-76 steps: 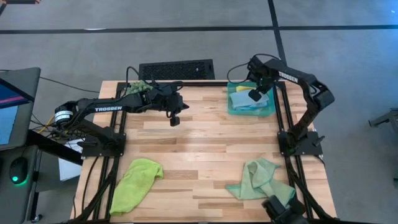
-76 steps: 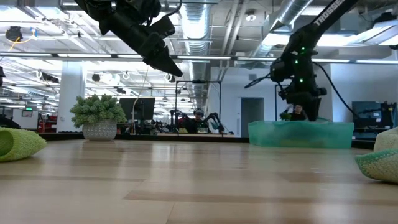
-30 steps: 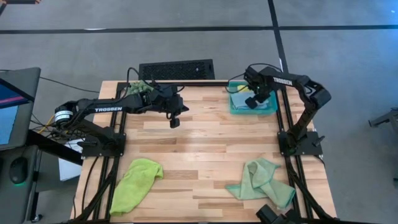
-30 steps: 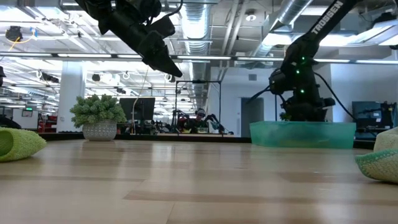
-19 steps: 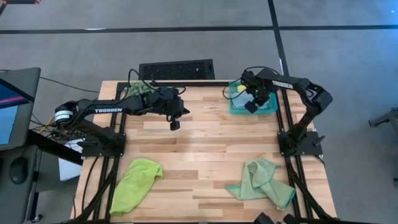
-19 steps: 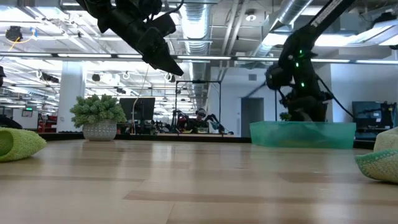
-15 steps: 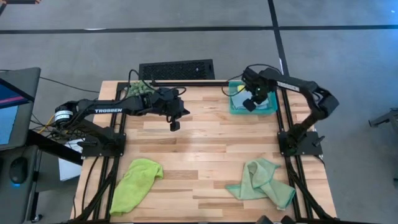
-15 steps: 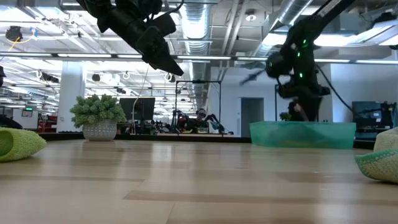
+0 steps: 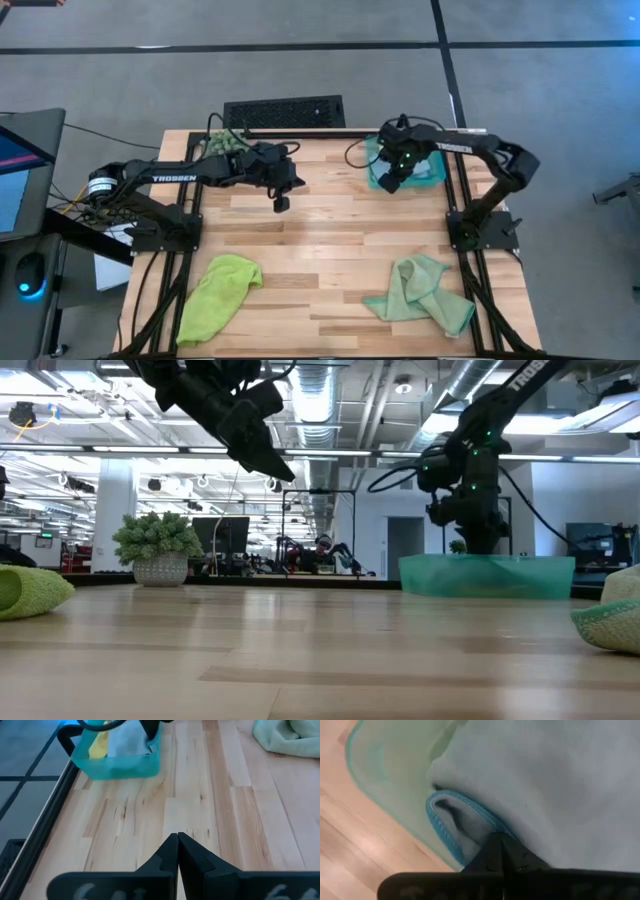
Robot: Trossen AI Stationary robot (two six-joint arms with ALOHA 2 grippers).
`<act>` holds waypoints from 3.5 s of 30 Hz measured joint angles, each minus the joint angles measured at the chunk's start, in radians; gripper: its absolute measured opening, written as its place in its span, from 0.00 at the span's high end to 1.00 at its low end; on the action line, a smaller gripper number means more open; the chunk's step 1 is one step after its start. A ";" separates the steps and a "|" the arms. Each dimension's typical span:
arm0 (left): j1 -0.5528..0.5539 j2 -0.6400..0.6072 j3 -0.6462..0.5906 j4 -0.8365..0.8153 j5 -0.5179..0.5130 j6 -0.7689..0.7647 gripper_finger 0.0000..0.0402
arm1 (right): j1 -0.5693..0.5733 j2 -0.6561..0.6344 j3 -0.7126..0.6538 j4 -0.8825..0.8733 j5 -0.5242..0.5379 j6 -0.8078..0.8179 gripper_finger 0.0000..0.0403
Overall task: Fold microfiber towels
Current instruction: Put the blue microfiber cloth on top of the yellow microfiber cloth in the blue bin and align with other, then remove the blue microfiber cloth from the blue bin
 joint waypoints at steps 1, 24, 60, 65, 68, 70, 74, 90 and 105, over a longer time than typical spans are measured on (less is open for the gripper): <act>-0.002 0.000 0.000 -0.002 0.000 -0.001 1.00 | 0.006 0.008 0.000 0.003 -0.004 0.000 1.00; -0.048 0.000 0.000 -0.032 -0.044 -0.011 1.00 | -0.002 -0.194 0.002 0.022 -0.015 -0.022 0.97; -0.009 0.000 0.000 -0.013 0.008 0.026 1.00 | -0.164 0.127 0.037 0.112 0.139 -0.658 0.75; -0.007 0.000 0.000 -0.002 0.007 0.030 1.00 | -0.155 0.086 0.050 0.097 0.154 -0.675 0.95; -0.007 0.000 0.000 -0.002 0.004 0.030 1.00 | -0.146 0.044 0.050 0.077 0.156 -0.675 0.94; -0.007 0.000 0.000 -0.002 0.004 0.030 1.00 | -0.139 0.008 0.050 0.056 0.156 -0.674 0.97; -0.006 0.000 0.000 -0.003 0.004 0.031 1.00 | -0.135 -0.075 0.050 0.015 0.155 -0.647 0.97; -0.006 0.000 0.000 -0.005 0.004 0.028 1.00 | -0.046 -0.398 0.050 -0.103 0.155 -0.542 0.99; -0.006 -0.002 0.000 -0.016 0.003 0.011 1.00 | 0.068 -0.513 0.050 -0.054 0.053 -0.390 0.99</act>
